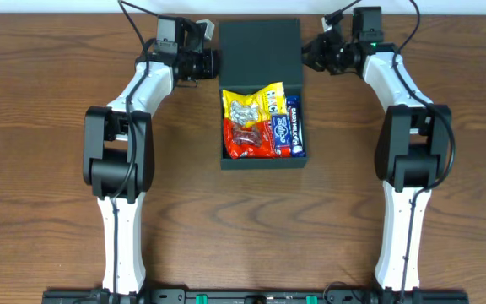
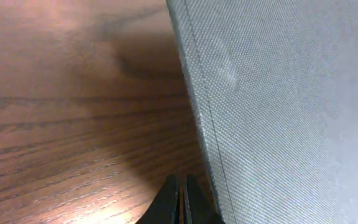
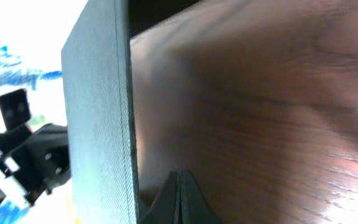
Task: Pack container
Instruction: 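Move both grippers to the box lid's edges to close it, then push the raised lid forward and down with both grippers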
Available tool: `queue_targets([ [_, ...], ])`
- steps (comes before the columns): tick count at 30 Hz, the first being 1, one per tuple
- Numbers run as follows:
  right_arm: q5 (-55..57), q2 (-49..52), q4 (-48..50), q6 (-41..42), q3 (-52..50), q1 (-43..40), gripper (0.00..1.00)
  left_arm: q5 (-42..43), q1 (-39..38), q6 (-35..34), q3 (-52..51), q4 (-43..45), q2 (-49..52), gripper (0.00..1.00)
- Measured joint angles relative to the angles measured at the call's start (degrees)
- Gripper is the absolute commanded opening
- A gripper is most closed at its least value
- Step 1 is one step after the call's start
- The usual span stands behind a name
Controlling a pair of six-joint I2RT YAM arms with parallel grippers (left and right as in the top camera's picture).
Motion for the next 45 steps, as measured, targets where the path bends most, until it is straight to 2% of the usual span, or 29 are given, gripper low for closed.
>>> queue_targets([
  [5, -5.1, -0.6, 0.0, -2.5, 0.0, -0.8, 0.01, 0.3, 0.3, 1.9, 0.0, -0.5, -3.8, 0.06],
  [12, -11.4, -5.0, -3.3, -7.9, 0.0, -0.9, 0.01, 2.4, 0.5, 7.5, 0.0, -2.9, -15.2, 0.06],
  [18, -12.2, -12.0, -18.4, -19.3, 0.1, -0.9, 0.01, 4.0, 0.4, 15.9, 0.3, -12.5, -22.6, 0.06],
  [27, -3.1, -19.6, -39.1, -38.0, 0.1, -0.7, 0.01, 4.0, 0.5, 28.1, 0.4, -23.2, -27.4, 0.06],
  [36, 3.3, -20.3, -50.1, -46.7, 0.1, -0.5, 0.01, 3.5, 4.3, 31.1, 0.4, -32.5, -28.1, 0.06],
  [45, 5.8, -20.3, -53.1, -49.6, 0.1, 0.0, 0.01, 3.5, 6.5, 31.6, 0.4, -36.8, -30.3, 0.06],
])
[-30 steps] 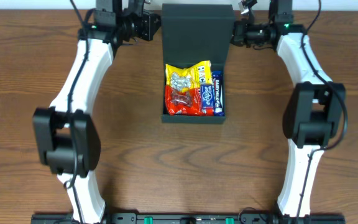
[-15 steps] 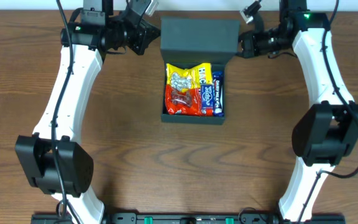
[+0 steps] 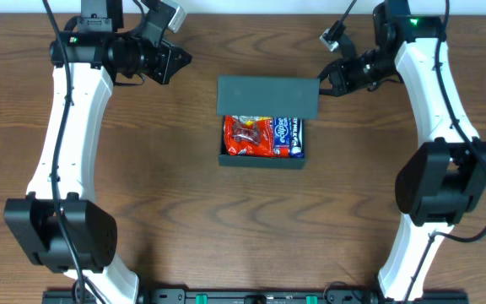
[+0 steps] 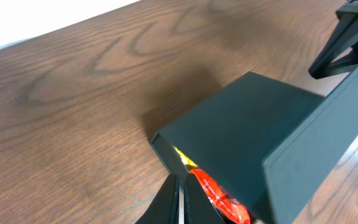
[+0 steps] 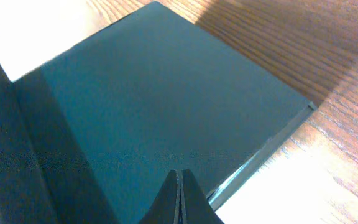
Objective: Pack container
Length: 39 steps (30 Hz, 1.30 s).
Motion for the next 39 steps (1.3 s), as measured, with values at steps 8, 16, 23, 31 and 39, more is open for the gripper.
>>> queue_targets([
  [8, 2.4, 0.0, -2.3, -0.8, 0.0, 0.0, 0.01, 0.0, 0.0, 0.0, 0.0, -1.6, -0.4, 0.06],
  [16, 3.3, 0.0, -2.5, -1.0, 0.0, 0.0, 0.01, 0.0, 0.0, 0.0, 0.0, -2.3, -0.4, 0.06],
  [23, 3.4, 0.0, -2.4, -1.0, 0.0, 0.0, 0.01, 0.0, 0.0, 0.7, 0.0, -3.9, -0.4, 0.06],
  [31, 3.5, 0.0, 4.3, 0.5, 0.0, -0.2, 0.01, -0.8, -5.0, 2.9, -1.0, -5.9, -0.4, 0.06],
  [39, 3.5, -0.3, 11.7, 6.5, 0.0, -2.5, 0.02, -5.6, -17.6, 3.2, -10.1, -5.0, 1.2, 0.06],
])
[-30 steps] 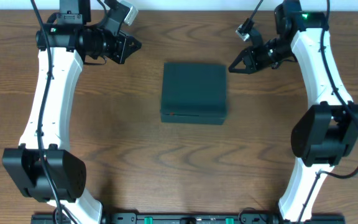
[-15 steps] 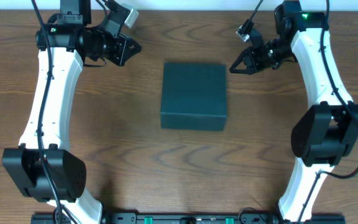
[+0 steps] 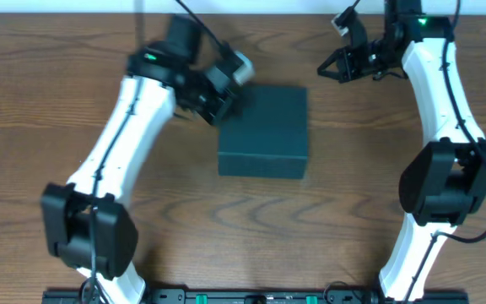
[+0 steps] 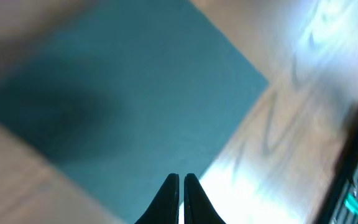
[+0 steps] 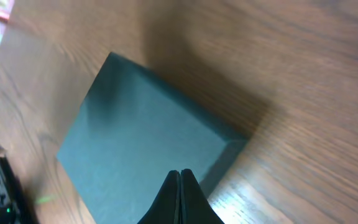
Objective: Pack container
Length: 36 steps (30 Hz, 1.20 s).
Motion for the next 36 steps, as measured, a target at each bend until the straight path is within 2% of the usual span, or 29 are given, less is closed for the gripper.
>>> queue_targets([
  [9, 0.4, -7.0, -6.9, 1.7, 0.0, -0.7, 0.01, -1.5, -4.2, -0.1, -9.5, 9.0, 0.5, 0.06],
  [13, 0.4, -13.4, -13.7, 1.7, 0.0, -0.6, 0.02, -3.3, -4.3, -0.9, -13.5, 13.8, 0.5, 0.06],
  [18, 1.0, -20.2, -22.9, 0.4, -0.3, 0.3, 0.02, -5.5, -4.3, -1.8, -15.6, 15.2, 0.5, 0.06],
  [22, 1.6, -26.3, -23.8, -0.3, -6.7, 3.2, 0.01, -6.7, -4.3, -2.0, -15.6, 16.7, 0.8, 0.06],
  [26, 2.0, -33.5, -18.2, 0.4, -19.4, 4.8, 0.01, -6.7, -4.3, -2.0, -15.6, 17.1, 1.8, 0.06],
  [30, 2.6, -40.6, -8.0, 4.3, -34.8, 6.6, 0.02, -6.6, -4.3, -2.0, -15.4, 16.8, 1.9, 0.06],
  [33, 2.9, -44.6, 6.1, 10.1, -48.5, 11.0, 0.02, -6.6, -4.3, -2.0, -15.3, 16.6, 2.0, 0.06],
  [36, 5.0, -45.1, 17.1, 17.0, -57.8, 16.2, 0.02, -6.6, -4.3, -2.0, -15.2, 16.5, 2.0, 0.06],
])
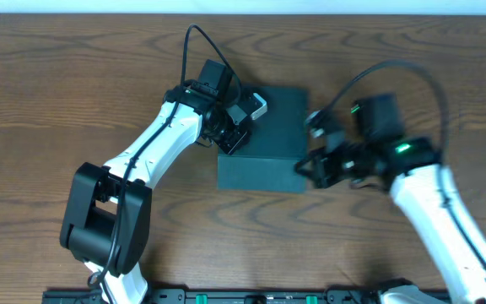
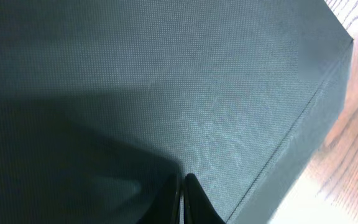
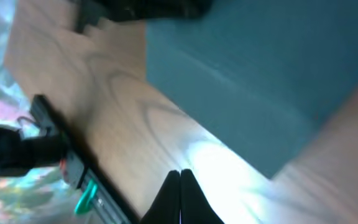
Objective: Pack container
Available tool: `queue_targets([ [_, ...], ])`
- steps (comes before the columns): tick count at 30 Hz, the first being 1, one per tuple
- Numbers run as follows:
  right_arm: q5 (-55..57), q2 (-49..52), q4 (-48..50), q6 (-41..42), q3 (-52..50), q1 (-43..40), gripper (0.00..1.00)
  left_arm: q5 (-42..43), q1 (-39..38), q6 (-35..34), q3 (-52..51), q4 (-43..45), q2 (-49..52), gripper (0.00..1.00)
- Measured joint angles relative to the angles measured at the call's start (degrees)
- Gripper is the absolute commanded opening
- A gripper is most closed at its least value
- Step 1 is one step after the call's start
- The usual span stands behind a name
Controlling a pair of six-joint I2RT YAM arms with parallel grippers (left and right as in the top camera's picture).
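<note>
The dark green box (image 1: 275, 152) lies closed in the middle of the table, its contents hidden under the lid. My left gripper (image 1: 233, 139) is shut with its tips down on the left part of the lid; in the left wrist view its tips (image 2: 182, 182) meet on the lid (image 2: 229, 93). My right gripper (image 1: 300, 167) is shut beside the box's front right corner, holding nothing. The blurred right wrist view has its tips (image 3: 180, 177) over bare wood and the box (image 3: 260, 74) above them.
The brown wooden table (image 1: 57, 84) stretches to both sides of the box. A black rail with green fittings (image 1: 251, 297) runs along the front edge. The left arm (image 1: 154, 143) reaches in from the front left, the right arm (image 1: 437, 203) from the front right.
My right gripper has moved from the back right of the table to the box's front right corner. My left gripper now sits lower, on the lid's left part. The box stays closed.
First the box stood open with snack packs showing, both grippers shut at the sides of its raised lid. Then the lid lay partly over the snacks, right gripper at its edge, left gripper far off. Later the lid was closed; now both grippers are at the box.
</note>
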Motion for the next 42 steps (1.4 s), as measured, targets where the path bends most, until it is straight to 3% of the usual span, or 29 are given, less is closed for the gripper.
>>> queue_targets([
  [5, 10.0, 0.1, 15.1, 12.7, -10.9, 8.9, 0.02, 0.0, 0.0, 0.0, 0.0, -0.1, 0.0, 0.06],
  [11, 24.2, 0.3, 25.8, 22.6, -15.5, 12.8, 0.01, 0.0, 0.0, 0.0, 0.0, -0.2, 0.0, 0.06],
  [22, 30.0, 12.1, 37.0, 27.5, -16.4, 13.1, 0.02, 0.2, 0.0, -0.1, 0.1, -0.7, 0.0, 0.06],
  [28, 29.2, 12.0, 36.1, 28.8, -16.5, 13.1, 0.01, 0.2, 0.0, -0.7, 1.0, -4.8, 0.0, 0.06],
  [32, 27.3, 6.9, 29.8, 29.0, -16.5, 13.1, 0.02, -0.6, 0.0, -1.3, 2.6, -12.2, -0.1, 0.06],
  [36, 26.4, -5.2, 24.8, 28.2, -16.5, 13.1, 0.02, -0.7, 0.1, -1.5, 3.7, -17.7, -3.2, 0.06],
  [42, 25.4, -26.6, 18.6, 26.1, -16.4, 13.1, 0.02, 2.2, 0.5, -1.5, 5.4, -26.3, -20.9, 0.06],
])
